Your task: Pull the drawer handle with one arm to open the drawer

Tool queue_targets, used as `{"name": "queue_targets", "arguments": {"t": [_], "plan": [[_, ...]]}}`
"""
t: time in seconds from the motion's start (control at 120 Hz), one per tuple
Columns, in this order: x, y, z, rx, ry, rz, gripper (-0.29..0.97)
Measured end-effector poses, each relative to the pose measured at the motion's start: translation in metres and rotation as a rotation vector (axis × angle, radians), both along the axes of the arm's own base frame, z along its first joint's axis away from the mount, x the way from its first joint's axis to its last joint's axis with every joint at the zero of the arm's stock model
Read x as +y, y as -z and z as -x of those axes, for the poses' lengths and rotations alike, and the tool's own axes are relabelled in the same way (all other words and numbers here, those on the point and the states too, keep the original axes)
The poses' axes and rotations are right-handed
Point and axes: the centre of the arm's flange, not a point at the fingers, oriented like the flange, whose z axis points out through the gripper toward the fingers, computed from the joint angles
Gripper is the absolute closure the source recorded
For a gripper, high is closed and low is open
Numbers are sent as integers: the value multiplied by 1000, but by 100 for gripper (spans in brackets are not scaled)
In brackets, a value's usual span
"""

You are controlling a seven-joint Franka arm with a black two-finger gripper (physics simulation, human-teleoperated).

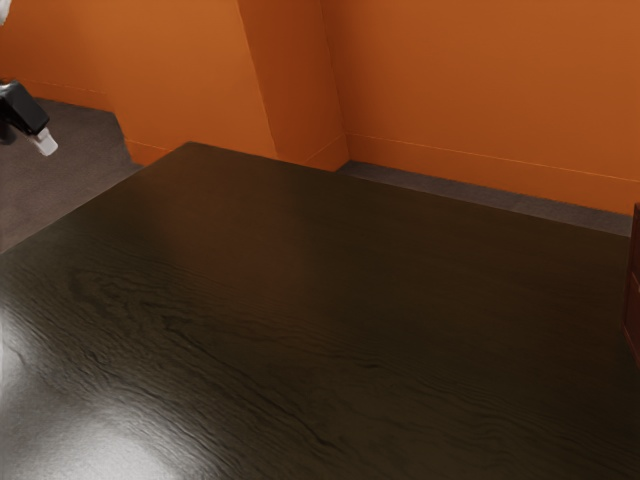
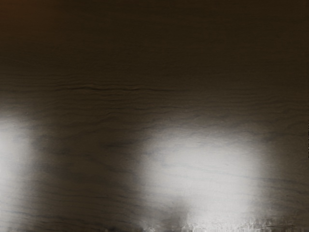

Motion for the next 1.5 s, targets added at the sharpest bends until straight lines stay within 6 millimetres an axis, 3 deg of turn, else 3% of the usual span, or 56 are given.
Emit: {"name": "queue_targets", "arguments": {"t": [0.117, 0.175, 0.217, 0.258, 0.325, 0.35, 0.375, 0.408, 0.517, 0.592, 0.642, 0.767, 0.9, 0.958, 1.183, 1.333, 1.5], "plan": [[-9, 35, -34, 88, 132, -4, 0], [-36, 52, -62, 132, 261, -11, 0], [-89, 57, -88, 145, 445, -29, 0], [-162, 62, -112, 160, 677, -48, 0], [-280, 89, -139, 219, 1013, -82, 0], [-309, 93, -141, 230, 1106, -96, 0], [-323, 94, -140, 235, 1175, -107, 0], [-327, 93, -138, 233, 1242, -121, 0], [-311, 77, -127, 204, 1397, -170, 0], [-316, 89, -133, 205, 1509, -193, 0], [-335, 97, -137, 198, 1604, -217, 0], [-405, 104, -139, 133, 1879, -278, 0], [-411, 99, -141, 96, 2021, -360, 0], [-418, 111, -144, 100, 2084, -385, 0], [-512, 136, -141, 10, 2370, -526, 0], [-536, 162, -157, -37, 2455, -596, 0], [-574, 169, -156, -125, 2548, -682, 0]]}}
